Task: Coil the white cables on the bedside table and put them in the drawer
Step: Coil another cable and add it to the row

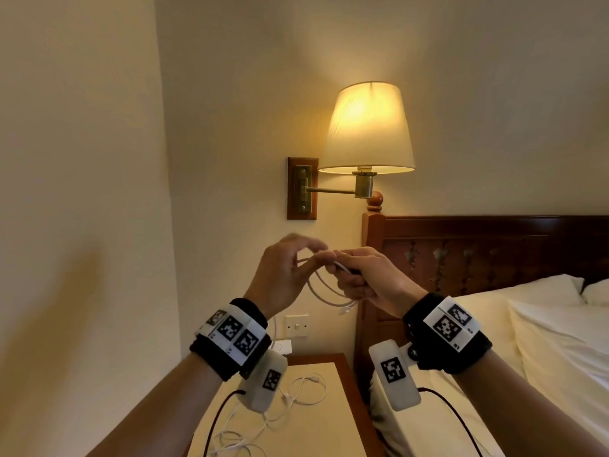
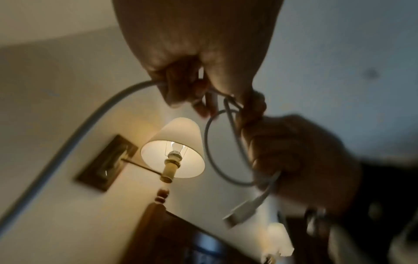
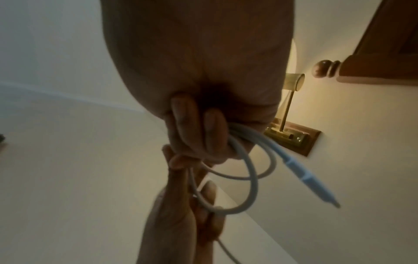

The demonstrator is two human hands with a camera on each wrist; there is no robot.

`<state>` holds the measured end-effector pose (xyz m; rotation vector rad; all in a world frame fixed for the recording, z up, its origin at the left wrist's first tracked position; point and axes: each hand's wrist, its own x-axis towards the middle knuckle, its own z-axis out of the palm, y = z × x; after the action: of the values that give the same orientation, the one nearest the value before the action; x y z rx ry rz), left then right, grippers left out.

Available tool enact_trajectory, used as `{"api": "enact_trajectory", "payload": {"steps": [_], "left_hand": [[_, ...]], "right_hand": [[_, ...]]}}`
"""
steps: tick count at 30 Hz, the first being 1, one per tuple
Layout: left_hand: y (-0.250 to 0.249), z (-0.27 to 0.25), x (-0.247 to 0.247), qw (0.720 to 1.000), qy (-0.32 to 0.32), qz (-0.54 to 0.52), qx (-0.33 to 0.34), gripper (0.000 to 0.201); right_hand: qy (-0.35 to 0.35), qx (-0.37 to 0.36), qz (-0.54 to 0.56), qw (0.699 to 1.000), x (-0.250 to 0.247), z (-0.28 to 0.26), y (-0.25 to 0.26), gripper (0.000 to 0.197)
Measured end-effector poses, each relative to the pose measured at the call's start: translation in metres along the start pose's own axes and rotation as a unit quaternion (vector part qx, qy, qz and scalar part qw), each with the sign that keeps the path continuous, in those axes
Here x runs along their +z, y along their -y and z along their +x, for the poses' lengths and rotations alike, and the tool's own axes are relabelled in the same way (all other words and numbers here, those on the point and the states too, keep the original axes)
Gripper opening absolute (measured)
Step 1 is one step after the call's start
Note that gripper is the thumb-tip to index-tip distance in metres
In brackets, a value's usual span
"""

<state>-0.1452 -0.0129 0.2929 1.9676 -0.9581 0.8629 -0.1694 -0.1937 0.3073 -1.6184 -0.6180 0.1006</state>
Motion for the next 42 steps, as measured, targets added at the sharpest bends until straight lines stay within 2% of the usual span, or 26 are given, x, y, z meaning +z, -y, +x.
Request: {"api": "enact_trajectory", "payload": {"steps": [1,3,5,6,10,12,17,20,24,27,30,35,40,42], "left_hand": [[-0.001,0.000,-0.002,0.995,0.047,-0.065,-0.051,0.047],[-0.004,-0.002,-0.006,0.960,0.125,-0.193,-0.159,0.046],[-0.011,-0.005,-0.008,0.917,0.156,-0.290,-0.223,0.037],[-0.013,-0.004,-0.007,0.910,0.147,-0.309,-0.233,0.035],[-0.021,0.001,0.005,0.929,0.041,-0.297,-0.216,0.033],[-0.023,0.003,0.008,0.932,0.002,-0.293,-0.215,0.032],[-0.020,0.000,0.008,0.944,-0.046,-0.254,-0.205,0.031],[-0.018,-0.002,0.010,0.945,-0.063,-0.245,-0.209,0.033],[-0.016,-0.001,0.014,0.942,-0.073,-0.259,-0.199,0.034],[-0.018,-0.001,0.012,0.932,-0.056,-0.296,-0.202,0.029],[-0.018,-0.001,0.010,0.944,-0.038,-0.278,-0.172,0.032],[0.006,-0.007,0.002,0.956,-0.062,-0.225,-0.175,0.028],[0.053,-0.038,-0.005,0.957,-0.026,-0.216,-0.190,0.028],[0.067,-0.051,-0.001,0.956,-0.023,-0.209,-0.205,0.027]], "right_hand": [[0.002,0.010,0.023,1.000,-0.002,0.000,0.001,0.037],[0.015,0.028,0.072,0.997,-0.005,-0.001,0.000,0.036],[0.037,0.046,0.141,0.988,-0.004,-0.003,-0.004,0.034],[0.045,0.052,0.183,0.981,-0.001,-0.004,-0.005,0.033],[0.047,0.042,0.332,0.941,0.015,-0.007,-0.008,0.032],[0.049,0.028,0.369,0.928,0.020,-0.006,-0.008,0.031],[0.049,-0.004,0.322,0.946,0.019,-0.007,-0.012,0.028],[0.044,0.014,0.307,0.951,0.017,-0.008,-0.009,0.026],[0.030,0.039,0.317,0.947,0.016,-0.008,-0.003,0.033],[0.003,0.025,0.259,0.965,0.014,-0.009,0.001,0.031],[-0.024,0.026,0.223,0.974,0.012,-0.010,0.000,0.033],[-0.020,0.009,0.304,0.953,-0.005,-0.011,0.001,0.029],[-0.035,-0.026,0.371,0.928,-0.030,-0.016,0.008,0.026],[-0.057,-0.036,0.369,0.927,-0.037,-0.018,0.014,0.024]]}}
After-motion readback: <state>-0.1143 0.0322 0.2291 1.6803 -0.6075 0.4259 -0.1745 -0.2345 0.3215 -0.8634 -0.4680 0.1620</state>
